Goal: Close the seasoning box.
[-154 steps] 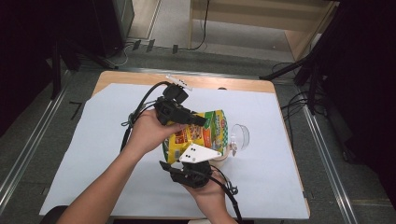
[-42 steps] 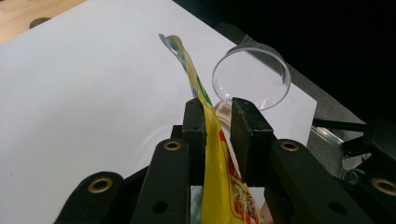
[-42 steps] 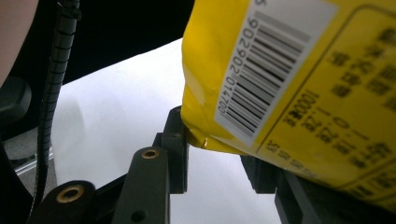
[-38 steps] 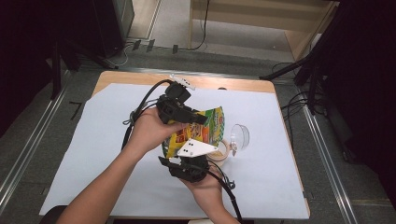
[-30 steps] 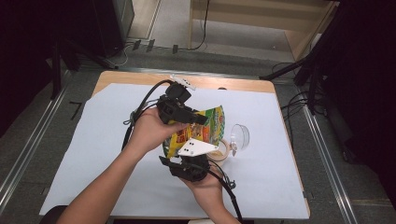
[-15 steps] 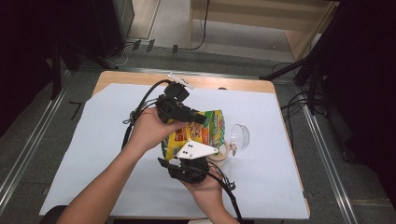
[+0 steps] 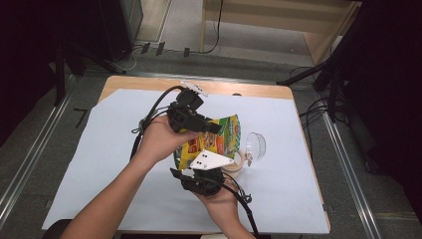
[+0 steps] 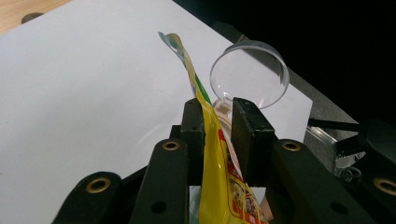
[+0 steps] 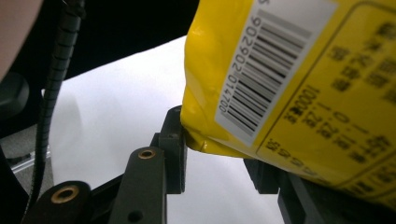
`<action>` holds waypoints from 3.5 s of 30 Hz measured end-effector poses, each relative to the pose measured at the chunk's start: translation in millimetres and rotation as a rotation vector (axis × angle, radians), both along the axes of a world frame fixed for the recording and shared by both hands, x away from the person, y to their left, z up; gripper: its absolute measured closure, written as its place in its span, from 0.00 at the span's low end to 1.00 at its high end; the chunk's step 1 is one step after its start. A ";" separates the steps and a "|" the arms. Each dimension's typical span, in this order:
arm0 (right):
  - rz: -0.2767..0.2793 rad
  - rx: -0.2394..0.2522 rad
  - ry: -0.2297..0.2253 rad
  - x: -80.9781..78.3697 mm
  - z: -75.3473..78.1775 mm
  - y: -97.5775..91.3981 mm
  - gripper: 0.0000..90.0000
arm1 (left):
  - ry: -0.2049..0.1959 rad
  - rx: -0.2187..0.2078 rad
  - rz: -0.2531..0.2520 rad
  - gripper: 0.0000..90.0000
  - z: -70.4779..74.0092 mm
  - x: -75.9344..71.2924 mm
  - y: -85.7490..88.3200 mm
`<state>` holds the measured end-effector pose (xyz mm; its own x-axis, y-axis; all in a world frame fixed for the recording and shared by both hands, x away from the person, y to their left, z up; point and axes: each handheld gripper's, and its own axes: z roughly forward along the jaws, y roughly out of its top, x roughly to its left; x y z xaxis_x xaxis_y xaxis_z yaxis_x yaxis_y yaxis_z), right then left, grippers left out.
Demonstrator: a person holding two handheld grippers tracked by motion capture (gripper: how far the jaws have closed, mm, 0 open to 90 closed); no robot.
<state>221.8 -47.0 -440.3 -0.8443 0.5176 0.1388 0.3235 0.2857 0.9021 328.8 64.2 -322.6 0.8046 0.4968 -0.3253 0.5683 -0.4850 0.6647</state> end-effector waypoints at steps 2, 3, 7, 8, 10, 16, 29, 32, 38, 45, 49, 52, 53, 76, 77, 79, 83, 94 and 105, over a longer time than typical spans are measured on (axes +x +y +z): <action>0.004 0.002 -0.005 -0.9 1.9 0.5 0.72 | 0.003 0.007 0.001 0.84 -1.1 1.5 0.1; 0.008 -0.002 -0.007 -1.3 2.8 0.7 0.72 | 0.010 0.001 -0.002 0.84 -1.8 3.1 0.9; 0.009 -0.010 -0.007 -1.7 4.5 0.7 0.72 | 0.024 -0.011 0.000 0.84 -2.4 4.7 1.9; 0.009 -0.010 -0.004 -1.8 4.8 0.7 0.72 | 0.028 -0.016 0.000 0.84 -3.0 5.4 1.9; 0.008 -0.016 -0.009 -1.8 5.5 0.9 0.72 | 0.041 -0.015 -0.001 0.84 -4.6 7.7 2.3; 0.002 -0.023 -0.006 1.3 1.8 1.1 0.72 | 0.045 -0.013 -0.009 0.84 -4.9 8.6 -0.5; -0.006 0.008 0.018 4.2 2.1 -0.3 0.72 | 0.107 0.028 -0.017 0.88 -2.5 17.7 -6.9; -0.014 0.023 0.021 3.1 4.4 -0.8 0.72 | 0.103 0.049 -0.022 0.89 1.6 17.4 -9.9; -0.018 0.076 0.057 3.1 4.0 -2.7 0.72 | 0.097 0.079 -0.028 0.92 5.3 15.5 -16.2; -0.007 0.072 0.073 3.6 5.3 -2.8 0.72 | 0.097 0.085 -0.022 0.93 5.4 15.7 -14.3; -0.007 0.062 0.064 3.4 6.3 -2.1 0.72 | 0.082 0.080 -0.021 0.94 8.7 13.0 -13.6; -0.005 0.063 0.057 3.3 7.4 -1.6 0.72 | 0.082 0.085 -0.017 0.94 9.2 13.1 -13.2; -0.003 0.063 0.060 3.9 7.0 -1.4 0.71 | 0.081 0.092 -0.017 0.94 8.7 13.4 -13.2; -0.005 0.037 0.044 3.6 4.7 -0.5 0.72 | 0.073 0.081 -0.019 0.94 7.3 12.2 -12.4; -0.004 0.039 0.044 3.4 5.4 -0.7 0.72 | 0.074 0.076 -0.017 0.94 7.9 12.0 -12.1; -0.007 0.036 0.039 3.0 7.2 -1.0 0.72 | 0.072 0.069 -0.017 0.94 9.5 11.5 -11.8; -0.002 0.040 0.044 3.4 6.5 -0.6 0.72 | 0.061 0.095 -0.017 0.94 8.0 11.0 -13.6; -0.001 0.033 0.044 4.2 5.5 -0.4 0.72 | 0.068 0.088 -0.019 0.93 7.2 12.3 -12.8; -0.004 0.029 0.032 2.6 8.7 -1.3 0.72 | 0.067 0.087 -0.015 0.93 9.1 12.2 -13.9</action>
